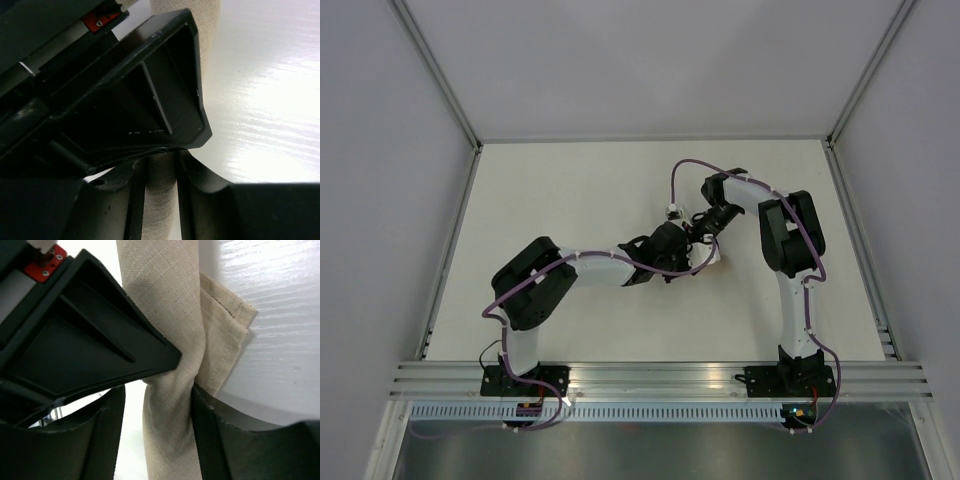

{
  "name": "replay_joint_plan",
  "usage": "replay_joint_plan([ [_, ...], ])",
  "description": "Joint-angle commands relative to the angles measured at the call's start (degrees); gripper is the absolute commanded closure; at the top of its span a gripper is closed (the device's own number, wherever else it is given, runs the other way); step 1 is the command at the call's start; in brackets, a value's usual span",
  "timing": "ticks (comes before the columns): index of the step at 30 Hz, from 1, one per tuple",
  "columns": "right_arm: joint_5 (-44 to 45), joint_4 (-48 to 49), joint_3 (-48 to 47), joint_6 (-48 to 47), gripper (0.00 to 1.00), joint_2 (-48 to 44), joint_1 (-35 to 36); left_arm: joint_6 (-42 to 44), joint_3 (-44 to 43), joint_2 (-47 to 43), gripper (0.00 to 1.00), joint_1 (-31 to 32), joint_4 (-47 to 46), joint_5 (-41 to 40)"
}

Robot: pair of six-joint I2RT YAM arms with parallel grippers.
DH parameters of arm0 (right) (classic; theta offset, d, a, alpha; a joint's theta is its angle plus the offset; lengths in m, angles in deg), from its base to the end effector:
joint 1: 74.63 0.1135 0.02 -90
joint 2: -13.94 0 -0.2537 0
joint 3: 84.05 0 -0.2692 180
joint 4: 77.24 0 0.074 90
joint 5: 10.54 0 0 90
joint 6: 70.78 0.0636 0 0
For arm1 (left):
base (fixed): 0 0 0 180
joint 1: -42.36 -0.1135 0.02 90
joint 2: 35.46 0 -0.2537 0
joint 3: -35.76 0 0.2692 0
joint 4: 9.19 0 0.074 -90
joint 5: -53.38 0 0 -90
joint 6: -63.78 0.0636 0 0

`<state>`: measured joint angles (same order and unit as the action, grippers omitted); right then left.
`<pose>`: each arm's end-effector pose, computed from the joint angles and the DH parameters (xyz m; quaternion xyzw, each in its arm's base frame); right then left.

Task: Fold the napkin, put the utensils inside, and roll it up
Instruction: Roll the napkin with the utensil

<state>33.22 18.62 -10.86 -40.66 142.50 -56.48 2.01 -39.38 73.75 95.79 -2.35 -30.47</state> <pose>0.3619 0.1670 0.0986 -0.5312 0.7419 0.4087 0.0197 0.2508 -0.3496 0.1124 0.6107 0.6727 -0.1381 0.3942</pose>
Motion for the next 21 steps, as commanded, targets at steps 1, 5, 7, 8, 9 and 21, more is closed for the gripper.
replay_joint_plan([
  [1,2.4,2.9,-0.8,-1.0,0.39,1.0,-0.8,0.2,-1.6,2.9,0.79,-1.0,8.0,7.0],
  [5,1.1,3.5,-2.0,1.8,0.34,-0.1,-1.7,0.1,-2.5,4.0,0.80,-1.6,10.1,8.9],
  [7,1.1,6.0,-1.9,4.8,0.33,-1.4,-2.2,-0.2,-2.7,4.1,0.80,-1.7,10.3,9.3],
  [8,1.4,7.1,-1.6,6.0,0.33,-1.9,-2.7,-0.3,-2.7,4.3,0.81,-1.8,10.4,9.7],
  [9,1.4,9.4,-1.1,8.0,0.33,-2.9,-2.9,-0.5,-3.0,4.3,0.81,-2.2,10.7,10.4],
  [21,-6.4,14.3,1.4,11.8,0.29,-11.1,-10.6,-2.8,-9.9,8.3,0.80,-6.4,19.6,18.4],
])
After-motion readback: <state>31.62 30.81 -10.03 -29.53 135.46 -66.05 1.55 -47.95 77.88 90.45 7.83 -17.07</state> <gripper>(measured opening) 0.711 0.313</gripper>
